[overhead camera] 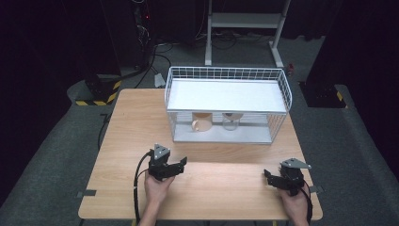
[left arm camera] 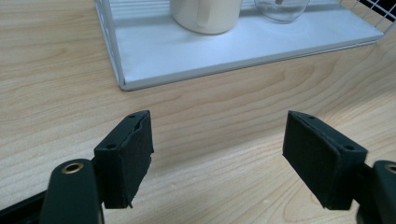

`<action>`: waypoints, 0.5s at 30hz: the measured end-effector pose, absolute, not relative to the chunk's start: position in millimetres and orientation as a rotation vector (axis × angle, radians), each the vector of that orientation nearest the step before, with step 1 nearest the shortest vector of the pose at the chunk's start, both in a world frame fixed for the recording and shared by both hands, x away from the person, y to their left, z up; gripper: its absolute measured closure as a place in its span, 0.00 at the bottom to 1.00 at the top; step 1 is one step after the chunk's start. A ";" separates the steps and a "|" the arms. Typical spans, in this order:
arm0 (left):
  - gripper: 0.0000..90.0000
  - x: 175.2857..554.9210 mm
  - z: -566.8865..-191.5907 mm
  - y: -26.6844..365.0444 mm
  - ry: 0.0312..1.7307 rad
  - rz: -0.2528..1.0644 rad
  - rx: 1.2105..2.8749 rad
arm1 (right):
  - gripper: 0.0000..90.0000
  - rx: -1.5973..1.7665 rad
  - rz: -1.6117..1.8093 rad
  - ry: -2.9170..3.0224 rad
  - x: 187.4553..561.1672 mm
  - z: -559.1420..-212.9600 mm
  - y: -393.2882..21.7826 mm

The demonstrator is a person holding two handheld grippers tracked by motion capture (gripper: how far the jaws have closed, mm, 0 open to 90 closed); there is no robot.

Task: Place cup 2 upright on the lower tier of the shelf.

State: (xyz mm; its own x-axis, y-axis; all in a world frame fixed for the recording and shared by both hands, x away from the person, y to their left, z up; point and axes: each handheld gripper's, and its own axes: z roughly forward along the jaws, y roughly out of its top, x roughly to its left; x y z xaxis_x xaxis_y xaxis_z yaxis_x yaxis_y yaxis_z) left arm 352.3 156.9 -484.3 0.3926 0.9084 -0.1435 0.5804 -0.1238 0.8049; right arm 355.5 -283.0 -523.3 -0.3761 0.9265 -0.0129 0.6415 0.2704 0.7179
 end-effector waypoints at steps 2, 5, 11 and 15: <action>0.27 350.7 -485.7 157.7 1.294 0.502 1.828 | 0.25 1.415 0.884 2.113 355.4 -523.3 -282.9; 0.27 348.7 -487.7 158.5 1.303 0.505 1.828 | 0.25 1.412 0.885 2.114 355.6 -523.4 -283.0; 0.27 345.0 -492.5 161.3 1.318 0.516 1.838 | 0.25 1.412 0.885 2.114 355.6 -523.4 -283.0; 0.27 342.5 -496.4 162.3 1.331 0.524 1.849 | 0.25 1.411 0.885 2.114 355.6 -523.4 -283.0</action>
